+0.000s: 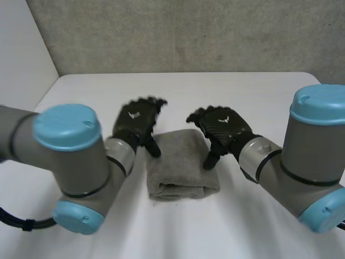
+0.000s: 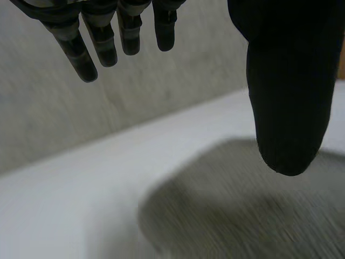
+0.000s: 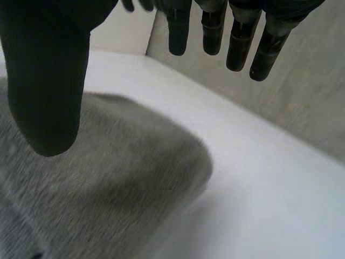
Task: Fold the towel.
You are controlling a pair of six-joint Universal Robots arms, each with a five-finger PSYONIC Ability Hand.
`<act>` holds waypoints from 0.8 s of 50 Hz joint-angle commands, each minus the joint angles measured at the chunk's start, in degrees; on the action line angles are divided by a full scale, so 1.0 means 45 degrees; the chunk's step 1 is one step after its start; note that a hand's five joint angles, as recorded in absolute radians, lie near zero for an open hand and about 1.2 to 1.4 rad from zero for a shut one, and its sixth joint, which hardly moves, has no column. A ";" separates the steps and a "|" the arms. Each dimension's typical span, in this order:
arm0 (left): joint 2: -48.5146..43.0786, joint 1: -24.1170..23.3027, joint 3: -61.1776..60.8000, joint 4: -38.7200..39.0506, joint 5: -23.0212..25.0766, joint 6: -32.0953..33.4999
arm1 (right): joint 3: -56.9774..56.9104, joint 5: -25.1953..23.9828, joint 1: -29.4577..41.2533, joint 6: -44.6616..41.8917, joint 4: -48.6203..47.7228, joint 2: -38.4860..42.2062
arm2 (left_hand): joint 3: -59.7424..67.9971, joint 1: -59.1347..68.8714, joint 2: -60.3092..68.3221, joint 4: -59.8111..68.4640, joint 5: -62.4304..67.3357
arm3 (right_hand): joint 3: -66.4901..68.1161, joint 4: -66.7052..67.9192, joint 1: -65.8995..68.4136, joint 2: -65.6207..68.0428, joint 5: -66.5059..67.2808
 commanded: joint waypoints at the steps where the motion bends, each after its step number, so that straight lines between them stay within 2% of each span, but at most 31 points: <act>1: -0.2015 -0.0166 0.0266 -0.0676 -0.0130 -0.0044 | -0.0828 -0.0789 -0.0580 0.0247 0.0512 0.2325 | 0.0340 0.0309 0.0335 0.0374 0.0059 | -0.0496 -0.0736 -0.0521 -0.0766 -0.0817; 7: -0.2254 -0.0147 0.0227 -0.0813 -0.0130 0.0617 | -0.1608 -0.0808 -0.0599 -0.0025 0.0551 0.3577 | 0.0265 0.0235 0.0260 0.0299 -0.0016 | -0.0496 -0.0736 -0.0521 -0.0766 -0.0817; 11: -0.2018 -0.0284 0.0285 -0.0813 -0.0130 0.1108 | -0.2020 -0.0750 -0.0599 -0.0398 0.0571 0.3578 | 0.0227 0.0197 0.0222 0.0261 -0.0054 | -0.0496 -0.0736 -0.0521 -0.0766 -0.0817; 14: -0.1100 -0.0557 0.0363 -0.0774 -0.0150 0.1362 | -0.2430 -0.0535 -0.0599 -0.0417 0.0629 0.3071 | 0.0190 0.0160 0.0185 0.0224 -0.0091 | -0.0496 -0.0736 -0.0521 -0.0766 -0.0817; 18: 0.0516 -0.0499 0.0733 -0.0774 -0.0150 0.1401 | -0.2547 0.0224 -0.0619 -0.0320 0.0669 0.1047 | 0.0264 0.0233 0.0259 0.0297 -0.0018 | -0.0496 -0.0736 -0.0521 -0.0766 -0.0817; 20: 0.1029 -0.0323 0.1047 -0.0872 -0.0130 0.1401 | -0.2606 0.0617 -0.0658 -0.0241 0.0629 0.0375 | 0.0414 0.0384 0.0409 0.0448 0.0133 | -0.0496 -0.0736 -0.0521 -0.0766 -0.0817; 22: 0.1615 0.0029 0.1262 -0.1008 -0.0111 0.1401 | -0.2859 0.1608 -0.1046 -0.0047 0.0629 -0.0907 | 0.0489 0.0459 0.0484 0.0523 0.0208 | -0.0496 -0.0736 -0.0521 -0.0766 -0.0817; 23: 0.2214 0.0532 0.1455 -0.1318 -0.0072 0.1401 | -0.2860 0.1613 -0.1049 -0.0046 0.0629 -0.0914 | 0.0637 0.0607 0.0632 0.0671 0.0356 | -0.0496 -0.0736 -0.0521 -0.0766 -0.0817; 24: 0.2820 0.1078 0.1670 -0.1843 -0.0052 0.1401 | -0.3034 0.2116 -0.1261 0.0031 0.0629 -0.1436 | 0.0676 0.0645 0.0671 0.0709 0.0394 | -0.0496 -0.0736 -0.0521 -0.0766 -0.0817; 25: 0.2826 0.1084 0.1672 -0.1848 -0.0052 0.1401 | -0.3036 0.2121 -0.1263 0.0032 0.0629 -0.1441 | 0.0676 0.0645 0.0671 0.0710 0.0395 | -0.0496 -0.0736 -0.0521 -0.0766 -0.0817; 27: 0.3468 0.1978 0.2429 -0.3402 0.0026 0.1324 | -0.3425 0.2899 -0.1478 0.0052 0.0824 -0.2219 | 0.0491 0.0460 0.0485 0.0524 0.0209 | -0.0496 -0.0736 -0.0521 -0.0766 -0.0817; 28: 0.3470 0.1982 0.2434 -0.3411 0.0026 0.1323 | -0.3427 0.2903 -0.1478 0.0052 0.0825 -0.2222 | 0.0489 0.0459 0.0484 0.0523 0.0208 | -0.0496 -0.0736 -0.0521 -0.0766 -0.0817; 32: 0.3879 0.2917 0.3311 -0.5379 0.0454 0.1090 | -0.4068 0.3156 -0.1770 -0.0104 0.1953 -0.2671 | 0.0154 0.0123 0.0149 0.0187 -0.0127 | -0.0496 -0.0736 -0.0521 -0.0766 -0.0817; 36: 0.4560 0.3095 0.3333 -0.5618 0.0728 0.0681 | -0.4461 0.3196 -0.2064 -0.0085 0.2932 -0.2574 | 0.0115 0.0085 0.0110 0.0149 -0.0166 | -0.0496 -0.0736 -0.0521 -0.0766 -0.0817; 40: 0.4876 0.3213 0.3215 -0.5618 0.0827 0.0522 | -0.4462 0.3234 -0.2103 -0.0085 0.3051 -0.2535 | 0.0115 0.0085 0.0110 0.0149 -0.0166 | -0.0496 -0.0736 -0.0521 -0.0766 -0.0817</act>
